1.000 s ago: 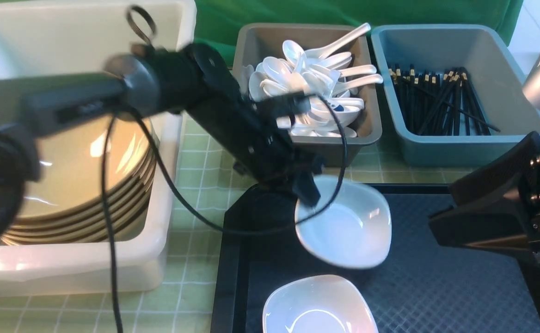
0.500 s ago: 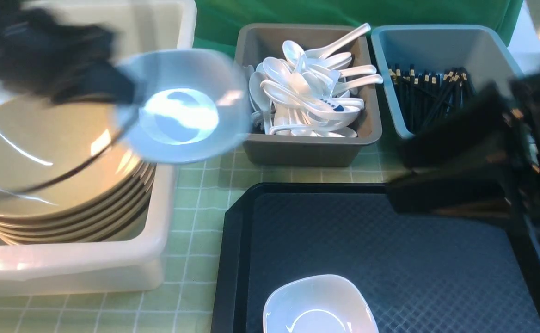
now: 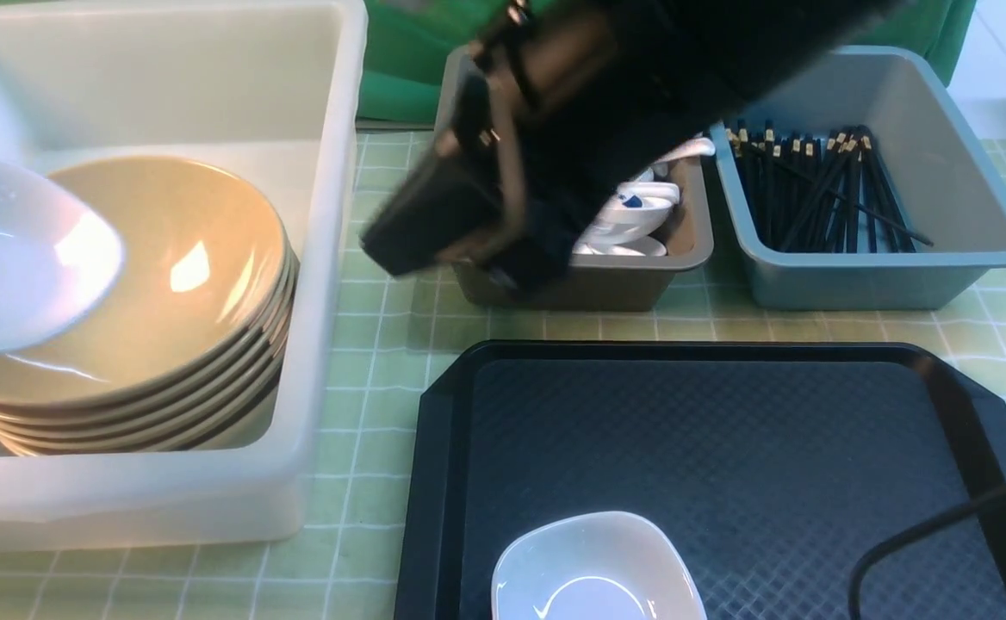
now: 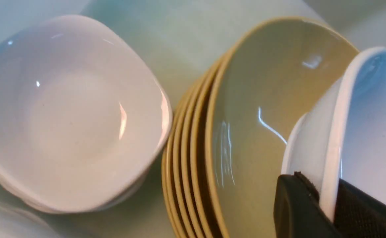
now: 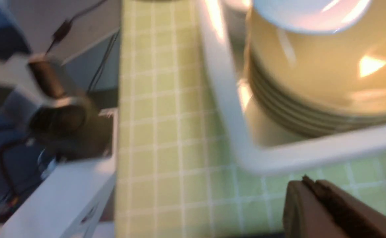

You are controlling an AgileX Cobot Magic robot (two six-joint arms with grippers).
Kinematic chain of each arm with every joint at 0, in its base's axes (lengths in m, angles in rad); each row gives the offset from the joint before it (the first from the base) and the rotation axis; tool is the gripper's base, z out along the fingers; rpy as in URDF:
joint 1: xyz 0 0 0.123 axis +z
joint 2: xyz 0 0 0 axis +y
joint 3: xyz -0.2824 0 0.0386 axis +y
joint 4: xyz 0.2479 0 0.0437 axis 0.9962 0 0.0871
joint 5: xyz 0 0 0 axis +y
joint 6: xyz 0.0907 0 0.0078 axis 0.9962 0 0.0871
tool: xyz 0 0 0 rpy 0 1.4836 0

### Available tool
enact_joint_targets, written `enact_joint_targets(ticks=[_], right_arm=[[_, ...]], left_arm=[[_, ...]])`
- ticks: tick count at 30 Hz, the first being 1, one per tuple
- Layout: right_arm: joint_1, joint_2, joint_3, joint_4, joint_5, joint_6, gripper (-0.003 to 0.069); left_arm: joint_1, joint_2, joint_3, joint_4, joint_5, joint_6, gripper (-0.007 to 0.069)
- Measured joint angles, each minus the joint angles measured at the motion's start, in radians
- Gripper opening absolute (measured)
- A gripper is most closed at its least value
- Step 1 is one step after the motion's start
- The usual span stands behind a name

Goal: On green table put chopsticks spoon bowls plates into blue grey white boxes.
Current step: 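Place the white bowl into the white bin with the other dishes with the left gripper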

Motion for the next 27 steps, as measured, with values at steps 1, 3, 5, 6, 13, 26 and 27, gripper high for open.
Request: enact_joint_targets(ticks=[1, 3, 5, 6, 13, 26, 27], right_arm=[[0.001, 0.002, -0.009, 0.000, -0.004, 0.006, 0.0025], [0.001, 0.002, -0.012, 0.000, -0.001, 0.014, 0.0025], [0.001, 0.002, -0.016, 0.000, 0.011, 0.017, 0.0025], [0.001, 0.002, -0.016, 0.000, 0.014, 0.017, 0.0025], [0.001, 0.002, -0.019, -0.001, 0.020, 0.019, 0.0027], [0.001, 0.003, -0.019, -0.026, 0.027, 0.020, 0.0038], [0.001, 0.003, -0.019, -0.027, 0.027, 0.020, 0.0039]], left_arm=[[0.025, 0.025, -0.025, -0.013, 0.000, -0.004, 0.0015], [0.055, 0.044, -0.047, -0.028, 0.001, -0.005, 0.0015], [0.136, 0.078, -0.082, -0.051, -0.001, -0.017, 0.0015], [0.153, 0.084, -0.086, -0.052, -0.007, -0.026, 0.0015], [0.219, 0.175, -0.090, 0.171, -0.030, -0.203, 0.0015], [0.220, 0.242, -0.090, 0.388, -0.022, -0.439, 0.0015], [0.216, 0.258, -0.090, 0.388, -0.012, -0.439, 0.0016]])
